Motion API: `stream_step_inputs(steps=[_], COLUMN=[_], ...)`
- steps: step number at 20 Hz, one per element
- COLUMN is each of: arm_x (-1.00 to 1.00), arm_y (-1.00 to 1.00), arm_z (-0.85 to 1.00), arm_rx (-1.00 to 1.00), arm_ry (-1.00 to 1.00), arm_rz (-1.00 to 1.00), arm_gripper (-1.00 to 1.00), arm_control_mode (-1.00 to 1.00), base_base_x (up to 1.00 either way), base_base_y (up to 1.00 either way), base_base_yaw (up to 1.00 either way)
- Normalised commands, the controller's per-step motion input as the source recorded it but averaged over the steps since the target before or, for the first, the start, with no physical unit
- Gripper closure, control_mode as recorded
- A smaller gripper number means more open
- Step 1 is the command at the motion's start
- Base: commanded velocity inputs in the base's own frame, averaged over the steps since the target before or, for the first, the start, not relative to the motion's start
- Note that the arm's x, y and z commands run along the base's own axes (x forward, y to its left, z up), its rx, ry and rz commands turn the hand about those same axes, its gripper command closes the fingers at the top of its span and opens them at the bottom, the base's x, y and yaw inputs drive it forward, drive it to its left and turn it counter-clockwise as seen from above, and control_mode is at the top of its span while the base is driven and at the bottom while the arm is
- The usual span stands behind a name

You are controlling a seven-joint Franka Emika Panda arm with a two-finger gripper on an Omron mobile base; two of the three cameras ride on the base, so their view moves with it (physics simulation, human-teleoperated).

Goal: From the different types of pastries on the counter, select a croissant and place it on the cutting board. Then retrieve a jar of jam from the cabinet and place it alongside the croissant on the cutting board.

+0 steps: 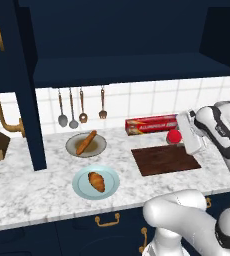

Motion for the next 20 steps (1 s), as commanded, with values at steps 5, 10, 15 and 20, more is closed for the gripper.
stream_step_inputs(steps=[5, 10, 15, 20], arm_x=[0.1, 0.09, 0.06, 0.09], arm_y=[-0.26, -0.09, -0.11, -0.14], arm_z=[-0.33, -0.26, -0.25, -0.28], arm_rx=[0.0, 0.0, 0.0, 0.0], arm_ry=[0.01, 0.04, 0.04, 0.04], arm_rz=[0.12, -0.03, -0.07, -0.08], arm_gripper=[1.0, 1.0, 1.0, 1.0], arm_control_mode=[-1.0, -1.0, -1.0, -1.0], base_base_x=[0.0, 0.0, 0.0, 0.0], base_base_y=[0.0, 0.0, 0.0, 0.0], base_base_yaw=[0.0, 0.0, 0.0, 0.0])
